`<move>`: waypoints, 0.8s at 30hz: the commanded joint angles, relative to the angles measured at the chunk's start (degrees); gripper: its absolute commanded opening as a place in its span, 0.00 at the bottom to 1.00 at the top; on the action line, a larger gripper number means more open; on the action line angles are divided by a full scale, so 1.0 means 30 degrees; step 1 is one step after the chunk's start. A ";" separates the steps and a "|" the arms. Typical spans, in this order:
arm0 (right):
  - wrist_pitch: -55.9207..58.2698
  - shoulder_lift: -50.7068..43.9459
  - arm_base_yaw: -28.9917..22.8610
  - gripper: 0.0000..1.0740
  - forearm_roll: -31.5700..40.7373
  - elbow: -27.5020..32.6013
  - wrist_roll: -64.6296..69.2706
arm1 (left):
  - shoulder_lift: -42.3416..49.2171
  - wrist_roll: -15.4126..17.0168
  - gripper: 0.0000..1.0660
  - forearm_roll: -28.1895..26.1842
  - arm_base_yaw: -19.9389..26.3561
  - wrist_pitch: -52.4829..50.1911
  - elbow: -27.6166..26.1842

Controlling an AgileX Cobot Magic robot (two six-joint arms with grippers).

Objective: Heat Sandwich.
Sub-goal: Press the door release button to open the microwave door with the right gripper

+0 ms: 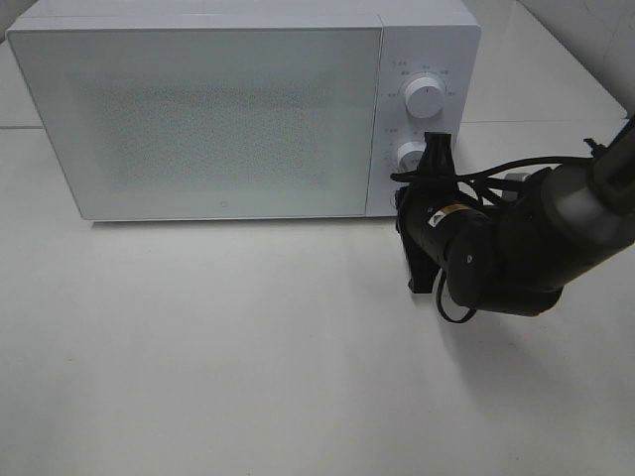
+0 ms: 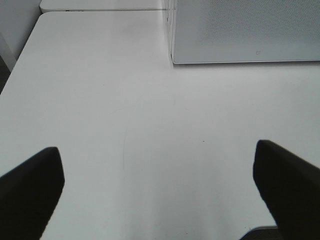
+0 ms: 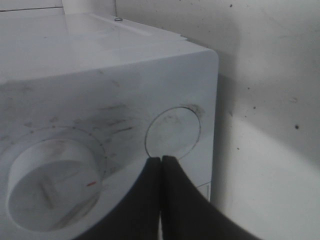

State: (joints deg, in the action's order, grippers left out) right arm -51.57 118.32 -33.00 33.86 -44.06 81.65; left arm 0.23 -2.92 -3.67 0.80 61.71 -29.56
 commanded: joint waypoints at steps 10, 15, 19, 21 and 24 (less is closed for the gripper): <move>0.0172 0.1127 0.0306 0.00 0.0497 -0.1356 -0.0286 | 0.0134 0.0038 0.92 -0.0076 0.0057 -0.0191 0.0000; -0.0172 0.1547 0.0306 0.00 0.0859 -0.1891 -0.0458 | 0.0134 0.0038 0.92 -0.0076 0.0057 -0.0191 0.0000; -0.1375 0.1547 0.0306 0.00 0.1280 -0.1891 -0.1146 | 0.0134 0.0038 0.92 -0.0076 0.0057 -0.0191 0.0000; -0.1833 0.1547 0.0306 0.00 0.1375 -0.1891 -0.1241 | 0.0134 0.0038 0.92 -0.0076 0.0057 -0.0191 0.0000; -0.1986 0.1547 0.0306 0.00 0.1604 -0.1986 -0.1241 | 0.0134 0.0038 0.92 -0.0076 0.0057 -0.0191 0.0000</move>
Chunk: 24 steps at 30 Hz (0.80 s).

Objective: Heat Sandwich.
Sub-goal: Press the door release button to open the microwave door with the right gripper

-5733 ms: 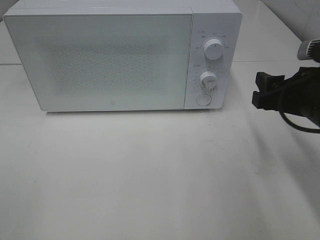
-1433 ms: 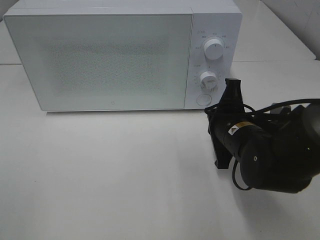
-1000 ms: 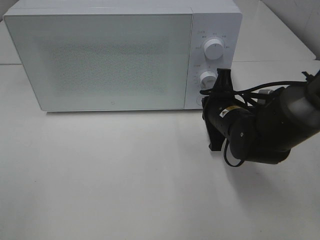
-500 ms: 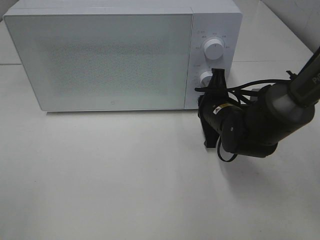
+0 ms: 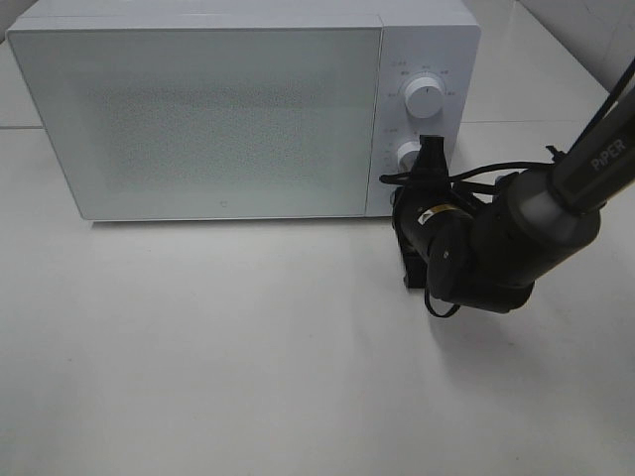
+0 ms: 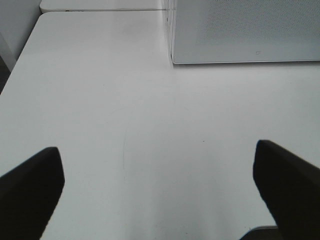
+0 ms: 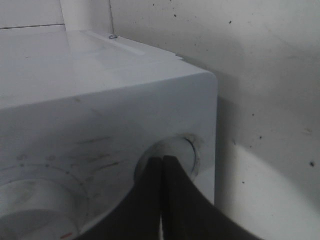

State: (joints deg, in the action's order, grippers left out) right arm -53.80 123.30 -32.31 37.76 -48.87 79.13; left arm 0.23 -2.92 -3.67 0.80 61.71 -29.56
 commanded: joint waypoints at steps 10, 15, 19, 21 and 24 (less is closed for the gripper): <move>-0.1623 0.0095 0.0649 0.00 0.0191 -0.2063 -0.1127 | 0.0134 0.0038 0.92 -0.0076 0.0057 -0.0191 0.0000; -0.2120 0.0325 0.1031 0.00 0.0191 -0.3266 -0.2082 | 0.0134 0.0019 0.92 -0.0076 0.0057 -0.0191 0.0000; -0.1967 0.0325 0.1203 0.00 0.0000 -0.3896 -0.2559 | 0.0134 0.0019 0.92 -0.0076 0.0057 -0.0191 0.0000; -0.1948 0.0325 0.1203 0.00 0.0038 -0.4049 -0.2693 | 0.0134 0.0019 0.92 -0.0076 0.0057 -0.0191 0.0000; -0.1853 0.0325 0.1203 0.00 0.0057 -0.4049 -0.2693 | 0.0134 0.0019 0.92 -0.0076 0.0057 -0.0191 0.0000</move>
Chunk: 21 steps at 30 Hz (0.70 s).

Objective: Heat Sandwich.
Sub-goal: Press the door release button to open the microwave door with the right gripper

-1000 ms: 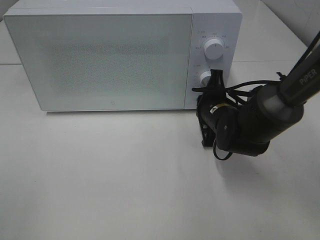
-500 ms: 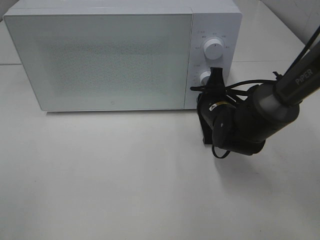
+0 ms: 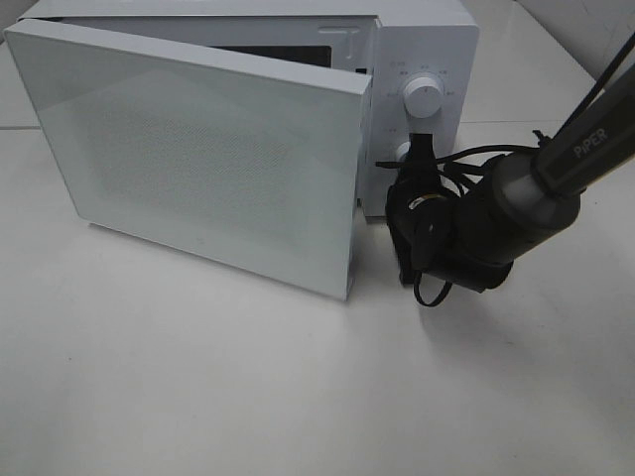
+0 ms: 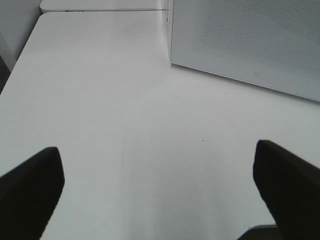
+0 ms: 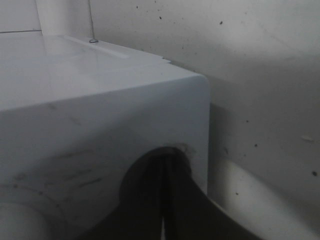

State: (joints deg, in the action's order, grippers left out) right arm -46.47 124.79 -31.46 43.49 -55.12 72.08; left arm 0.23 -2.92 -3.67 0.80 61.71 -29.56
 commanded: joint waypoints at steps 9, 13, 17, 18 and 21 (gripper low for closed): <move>-0.3953 -0.0172 0.0917 0.00 -0.1872 -0.1948 -0.0344 | 0.0134 0.0019 0.92 -0.0076 0.0057 -0.0191 0.0000; -0.3419 -0.0229 0.0917 0.00 -0.1872 -0.1948 -0.0344 | 0.0134 0.0019 0.92 -0.0076 0.0057 -0.0191 0.0000; -0.3342 -0.0229 0.0917 0.00 -0.1948 -0.1948 -0.0325 | 0.0134 0.0019 0.92 -0.0076 0.0057 -0.0191 0.0000; -0.3342 -0.0229 0.0917 0.00 -0.1948 -0.1948 -0.0325 | 0.0134 0.0019 0.92 -0.0076 0.0057 -0.0191 0.0000; -0.2712 -0.0229 0.0917 0.00 -0.2024 -0.1948 -0.0306 | 0.0134 0.0019 0.92 -0.0076 0.0057 -0.0191 0.0000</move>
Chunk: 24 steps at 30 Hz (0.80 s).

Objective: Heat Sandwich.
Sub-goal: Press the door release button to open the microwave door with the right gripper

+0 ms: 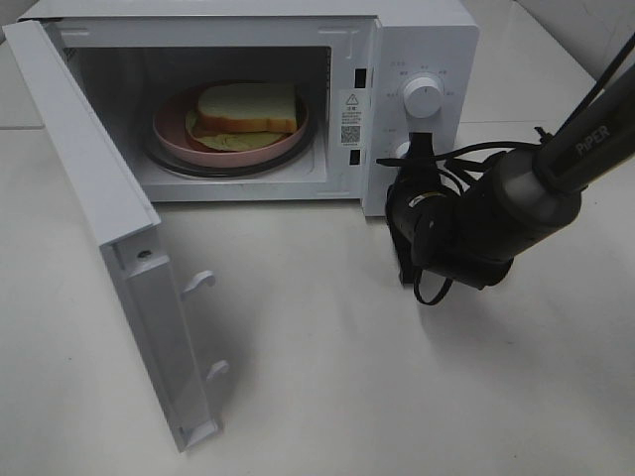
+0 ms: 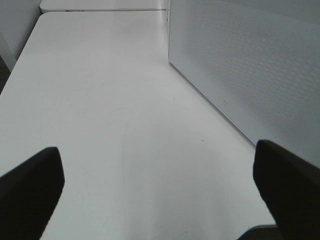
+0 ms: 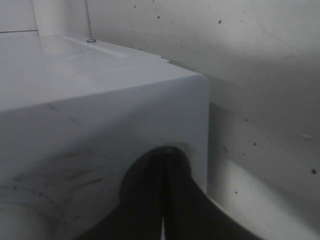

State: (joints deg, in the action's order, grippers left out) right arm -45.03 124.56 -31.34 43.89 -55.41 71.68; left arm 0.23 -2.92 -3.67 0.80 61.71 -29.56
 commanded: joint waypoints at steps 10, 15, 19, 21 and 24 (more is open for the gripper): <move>-0.0248 -0.0477 0.0879 0.00 -0.2521 -0.1833 -0.0210 | 0.0134 0.0019 0.92 -0.0076 0.0057 -0.0191 0.0000; 0.0210 -0.0802 0.0821 0.00 -0.2464 -0.1356 -0.0363 | 0.0134 0.0019 0.92 -0.0076 0.0057 -0.0191 0.0000; 0.0382 -0.1318 0.0821 0.00 -0.2445 -0.0134 -0.0363 | 0.0134 0.0019 0.92 -0.0076 0.0057 -0.0191 0.0000; 0.0516 -0.1490 0.0821 0.00 -0.2502 0.0076 -0.0344 | 0.0134 0.0019 0.92 -0.0076 0.0057 -0.0191 0.0000; 0.1203 -0.2235 0.0821 0.00 -0.2502 0.1203 -0.0267 | 0.0134 0.0019 0.92 -0.0076 0.0057 -0.0191 0.0000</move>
State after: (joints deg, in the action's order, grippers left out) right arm -39.65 120.03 -29.28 38.45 -52.20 71.16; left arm 0.23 -2.92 -3.67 0.80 61.71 -29.56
